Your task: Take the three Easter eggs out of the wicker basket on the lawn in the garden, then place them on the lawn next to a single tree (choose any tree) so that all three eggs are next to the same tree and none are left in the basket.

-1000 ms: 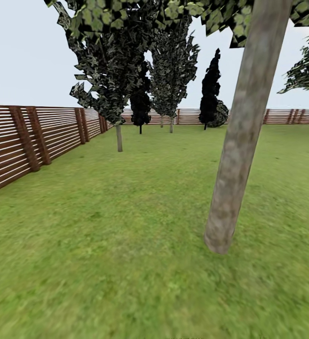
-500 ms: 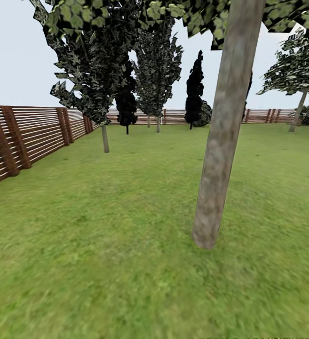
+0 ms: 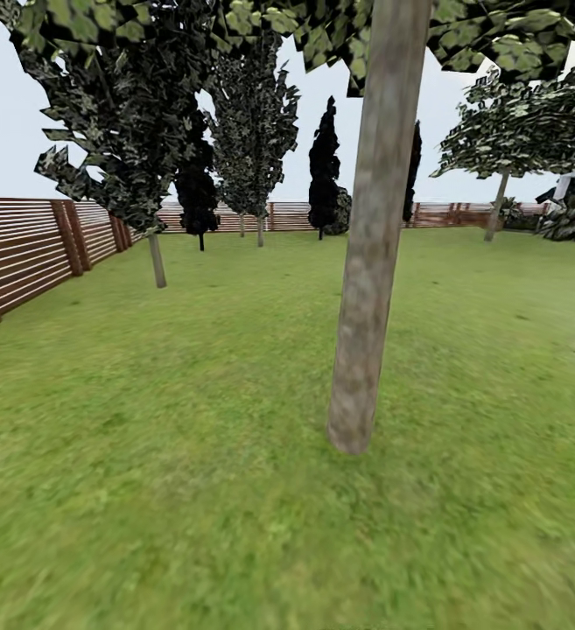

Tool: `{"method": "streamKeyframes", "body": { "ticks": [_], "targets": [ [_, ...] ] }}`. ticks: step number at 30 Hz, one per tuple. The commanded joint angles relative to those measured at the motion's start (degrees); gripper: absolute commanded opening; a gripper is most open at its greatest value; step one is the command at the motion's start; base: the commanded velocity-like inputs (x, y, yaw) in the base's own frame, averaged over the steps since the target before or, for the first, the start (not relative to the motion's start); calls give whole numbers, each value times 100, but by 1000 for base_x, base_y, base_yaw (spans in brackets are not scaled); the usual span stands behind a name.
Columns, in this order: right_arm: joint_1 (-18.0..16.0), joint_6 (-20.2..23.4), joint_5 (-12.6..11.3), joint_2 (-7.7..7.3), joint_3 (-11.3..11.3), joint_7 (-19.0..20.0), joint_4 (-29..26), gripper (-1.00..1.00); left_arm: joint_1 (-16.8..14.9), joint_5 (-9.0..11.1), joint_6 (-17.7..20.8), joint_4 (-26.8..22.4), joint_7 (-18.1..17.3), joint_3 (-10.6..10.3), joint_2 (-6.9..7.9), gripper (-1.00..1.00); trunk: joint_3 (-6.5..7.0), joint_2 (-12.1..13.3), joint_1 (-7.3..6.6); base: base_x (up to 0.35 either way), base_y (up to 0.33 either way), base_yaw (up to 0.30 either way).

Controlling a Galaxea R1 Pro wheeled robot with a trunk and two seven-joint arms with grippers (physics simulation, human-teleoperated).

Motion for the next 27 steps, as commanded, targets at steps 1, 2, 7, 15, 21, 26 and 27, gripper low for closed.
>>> {"method": "streamKeyframes", "body": {
  "ticks": [1,2,7,15,21,26,27],
  "targets": [
    [-2,-5,-8,-3,-7,6,0,100,-2,-4,-21,5,2,2,1,100,-4,-2,0,0,0,-284],
    [-2,-6,-10,-3,-9,6,-1,100,-2,-4,-23,4,3,2,1,100,-4,-2,0,0,0,-284],
    [-2,-10,-15,-12,-11,8,-3,100,-2,-4,-25,5,4,2,1,100,-4,-2,0,0,0,-285],
    [-2,-5,28,-43,10,9,-4,100,-2,3,-26,2,5,2,1,100,-4,-2,0,0,0,-280],
    [-2,-8,40,-73,18,8,-4,100,-2,4,-26,3,5,2,1,100,-4,-2,0,0,0,-270],
    [-2,-10,37,-89,19,7,-4,100,-2,4,-25,4,3,2,1,100,-4,-2,0,0,0,-274],
    [-2,-10,37,-91,19,6,-4,100,-2,4,-25,4,4,2,1,100,-2,-2,0,0,0,-271]
  ]
}}
